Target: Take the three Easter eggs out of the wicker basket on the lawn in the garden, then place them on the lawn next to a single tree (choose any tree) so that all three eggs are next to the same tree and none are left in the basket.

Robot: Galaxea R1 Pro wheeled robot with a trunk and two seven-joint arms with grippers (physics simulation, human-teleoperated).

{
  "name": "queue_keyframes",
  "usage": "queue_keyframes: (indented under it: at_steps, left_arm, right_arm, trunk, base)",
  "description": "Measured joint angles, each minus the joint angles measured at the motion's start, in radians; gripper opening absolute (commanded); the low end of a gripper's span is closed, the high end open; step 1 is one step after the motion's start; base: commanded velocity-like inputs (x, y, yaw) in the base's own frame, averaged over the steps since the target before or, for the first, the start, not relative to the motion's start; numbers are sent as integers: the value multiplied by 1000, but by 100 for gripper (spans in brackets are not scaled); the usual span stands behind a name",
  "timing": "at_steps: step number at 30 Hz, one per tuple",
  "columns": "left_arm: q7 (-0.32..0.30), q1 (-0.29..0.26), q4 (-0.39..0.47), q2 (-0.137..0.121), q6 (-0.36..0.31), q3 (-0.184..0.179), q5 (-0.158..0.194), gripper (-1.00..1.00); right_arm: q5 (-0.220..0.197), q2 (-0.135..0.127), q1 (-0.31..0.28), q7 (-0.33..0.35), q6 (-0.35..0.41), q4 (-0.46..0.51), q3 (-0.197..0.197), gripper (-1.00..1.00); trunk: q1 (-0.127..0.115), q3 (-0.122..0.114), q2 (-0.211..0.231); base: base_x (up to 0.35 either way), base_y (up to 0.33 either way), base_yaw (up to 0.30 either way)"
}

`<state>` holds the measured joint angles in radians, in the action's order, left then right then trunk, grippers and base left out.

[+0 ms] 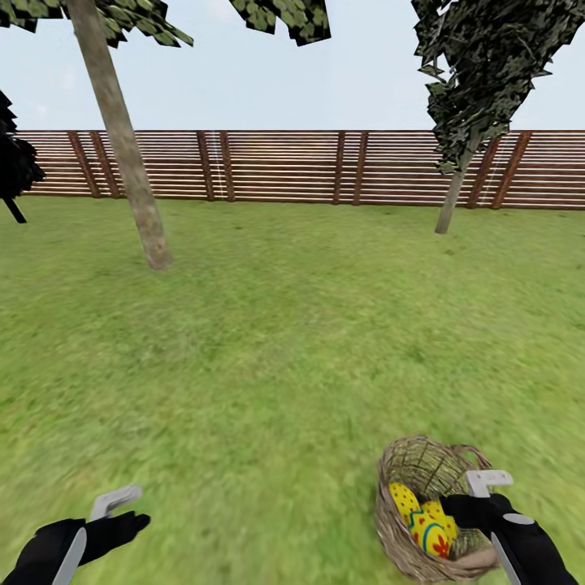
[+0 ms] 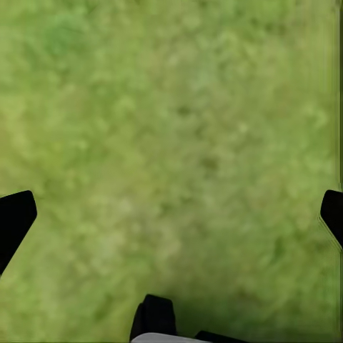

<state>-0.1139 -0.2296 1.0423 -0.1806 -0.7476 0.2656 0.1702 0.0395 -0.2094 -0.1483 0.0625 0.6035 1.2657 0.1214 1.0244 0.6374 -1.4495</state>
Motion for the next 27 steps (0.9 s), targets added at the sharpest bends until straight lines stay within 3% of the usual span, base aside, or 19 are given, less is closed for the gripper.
queue_keyframes:
  at_steps: [7, 15, 27]
  left_arm:
    - [2, 0, 2, 5, 1, -1, 2, 100]
    - [5, 0, 4, 6, 0, 0, 5, 100]
    - [3, -1, 0, 16, 4, 1, 2, 100]
  right_arm:
    - [-2, -1, 0, 0, 5, 0, 2, 100]
    - [-8, 2, 0, -2, 103, -5, 5, 100]
    - [-10, 0, 0, -1, 117, -7, 4, 100]
  trunk:
    - [0, 0, 0]
    - [1, 5, 0]
    - [1, 5, 0]
  base:
    - [239, 0, 0]
    - [16, 0, 0]
    - [0, 0, 0]
